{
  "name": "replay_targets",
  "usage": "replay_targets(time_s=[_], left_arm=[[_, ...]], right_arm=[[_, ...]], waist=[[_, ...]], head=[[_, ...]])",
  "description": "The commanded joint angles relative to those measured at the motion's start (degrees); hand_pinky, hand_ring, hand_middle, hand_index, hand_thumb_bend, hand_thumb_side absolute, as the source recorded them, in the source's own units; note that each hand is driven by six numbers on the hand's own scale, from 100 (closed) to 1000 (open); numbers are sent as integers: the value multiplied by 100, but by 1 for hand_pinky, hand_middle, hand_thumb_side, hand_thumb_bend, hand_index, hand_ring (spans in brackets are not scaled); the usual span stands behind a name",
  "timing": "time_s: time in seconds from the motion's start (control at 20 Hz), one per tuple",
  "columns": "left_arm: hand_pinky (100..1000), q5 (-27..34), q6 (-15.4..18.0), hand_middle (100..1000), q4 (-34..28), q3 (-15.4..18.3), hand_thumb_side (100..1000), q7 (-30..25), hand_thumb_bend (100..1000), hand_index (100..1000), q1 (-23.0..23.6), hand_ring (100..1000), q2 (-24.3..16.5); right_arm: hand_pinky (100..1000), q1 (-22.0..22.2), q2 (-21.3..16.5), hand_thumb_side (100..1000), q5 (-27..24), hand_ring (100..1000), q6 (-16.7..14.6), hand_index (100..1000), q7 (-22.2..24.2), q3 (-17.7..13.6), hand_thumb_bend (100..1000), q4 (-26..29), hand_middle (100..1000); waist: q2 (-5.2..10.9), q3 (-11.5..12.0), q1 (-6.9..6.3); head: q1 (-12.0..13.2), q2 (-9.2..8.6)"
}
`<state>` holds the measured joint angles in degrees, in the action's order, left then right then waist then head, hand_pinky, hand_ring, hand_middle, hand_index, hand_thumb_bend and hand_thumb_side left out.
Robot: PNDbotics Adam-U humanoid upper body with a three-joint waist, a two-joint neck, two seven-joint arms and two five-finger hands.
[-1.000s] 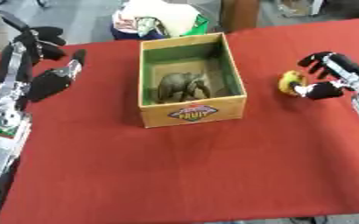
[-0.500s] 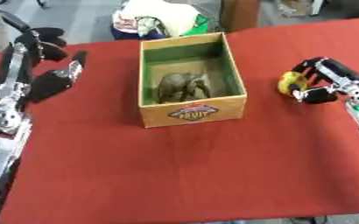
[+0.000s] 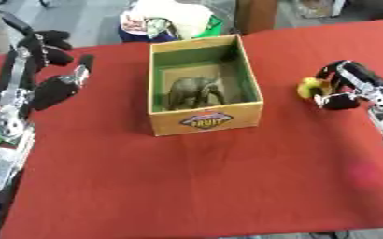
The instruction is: Pick up objects on the table and place them in the box.
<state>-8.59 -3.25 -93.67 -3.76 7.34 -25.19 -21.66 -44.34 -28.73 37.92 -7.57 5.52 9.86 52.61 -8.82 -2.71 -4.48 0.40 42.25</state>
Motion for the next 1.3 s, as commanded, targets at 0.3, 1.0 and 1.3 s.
replay_targets(time_s=[0.3, 1.0, 1.3], left_arm=[[660, 35, 33, 582, -74, 34, 196, -10, 373, 747, -15, 583, -130], [660, 53, 100, 587, -196, -156, 196, -215, 373, 746, -181, 594, 61], [659, 83, 116, 586, -250, -228, 197, -291, 375, 746, -214, 594, 197]], right_arm=[[512, -347, -473, 100, -594, 491, 71, 380, -68, -27, 100, 1098, 310], [534, -1155, 113, 100, -328, 505, -284, 413, 527, 228, 100, 764, 340], [529, -1254, 553, 100, -59, 505, -321, 435, 432, 90, 100, 264, 355]], waist=[[93, -3, 47], [118, 426, 112], [79, 686, 66]], head=[[27, -18], [-268, -80], [-441, -104]])
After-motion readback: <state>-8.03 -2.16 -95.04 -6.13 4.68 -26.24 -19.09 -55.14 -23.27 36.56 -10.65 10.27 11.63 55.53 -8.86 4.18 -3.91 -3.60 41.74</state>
